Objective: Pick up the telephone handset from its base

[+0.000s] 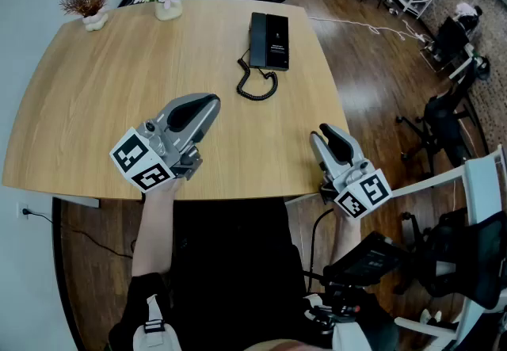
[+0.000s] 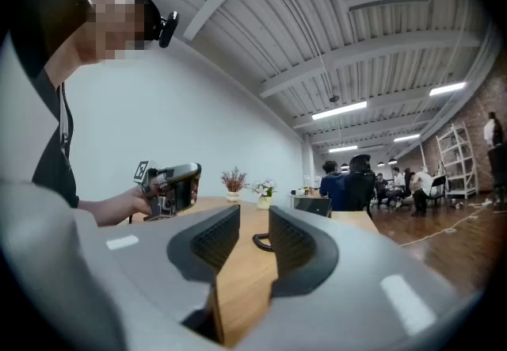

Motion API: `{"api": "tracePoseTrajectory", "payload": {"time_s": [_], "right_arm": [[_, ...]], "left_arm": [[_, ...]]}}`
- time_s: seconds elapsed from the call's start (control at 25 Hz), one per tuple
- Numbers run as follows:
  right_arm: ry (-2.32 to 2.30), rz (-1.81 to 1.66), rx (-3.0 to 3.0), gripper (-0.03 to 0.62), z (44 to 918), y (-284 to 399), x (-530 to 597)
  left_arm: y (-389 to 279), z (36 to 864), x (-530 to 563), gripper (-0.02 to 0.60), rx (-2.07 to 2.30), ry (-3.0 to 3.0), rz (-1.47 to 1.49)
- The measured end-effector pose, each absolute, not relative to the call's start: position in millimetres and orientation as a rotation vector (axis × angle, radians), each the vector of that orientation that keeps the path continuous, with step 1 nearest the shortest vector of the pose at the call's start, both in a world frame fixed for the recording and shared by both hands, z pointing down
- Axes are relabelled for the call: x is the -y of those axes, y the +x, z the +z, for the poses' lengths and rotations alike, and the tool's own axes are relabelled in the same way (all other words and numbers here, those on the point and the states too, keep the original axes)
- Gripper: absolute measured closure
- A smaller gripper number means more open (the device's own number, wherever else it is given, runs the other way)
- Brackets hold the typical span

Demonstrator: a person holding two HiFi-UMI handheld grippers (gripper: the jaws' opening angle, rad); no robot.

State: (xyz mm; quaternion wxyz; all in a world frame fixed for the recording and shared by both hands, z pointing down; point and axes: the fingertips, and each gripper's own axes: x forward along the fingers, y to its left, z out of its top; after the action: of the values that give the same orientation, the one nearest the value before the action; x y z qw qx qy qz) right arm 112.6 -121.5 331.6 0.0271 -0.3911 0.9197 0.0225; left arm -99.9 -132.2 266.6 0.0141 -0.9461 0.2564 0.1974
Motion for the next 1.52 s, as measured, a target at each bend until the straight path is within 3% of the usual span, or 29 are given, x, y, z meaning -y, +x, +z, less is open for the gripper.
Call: {"api": "tracePoseTrajectory", "payload": {"time_s": [0.36,0.8,0.88,1.16,1.52], "right_arm": [[-1.171,-0.015,-2.894,0.479,339,113,183],[-1.11,0.046,-2.897,0.479,301,116,219],[-1.118,0.035,-2.885,0.479,298,118,226],[-1.133,-0.167,-2.894,0.479,322,113,259],[-1.17,-0.3,-2.854,0.479,343,119,290]], "left_arm": [[-87,255,192,0.578,-0.85,-3.049,0.563],[-77,118,248,0.566,-0.717,-2.679,-0.163],[-79,111,278,0.563,-0.758,-2.703,-0.131],[-45,270,328,0.549,-0.805,-3.172,0.031],[-34,328,381,0.529,-1.052,-3.278,0.131]]}}
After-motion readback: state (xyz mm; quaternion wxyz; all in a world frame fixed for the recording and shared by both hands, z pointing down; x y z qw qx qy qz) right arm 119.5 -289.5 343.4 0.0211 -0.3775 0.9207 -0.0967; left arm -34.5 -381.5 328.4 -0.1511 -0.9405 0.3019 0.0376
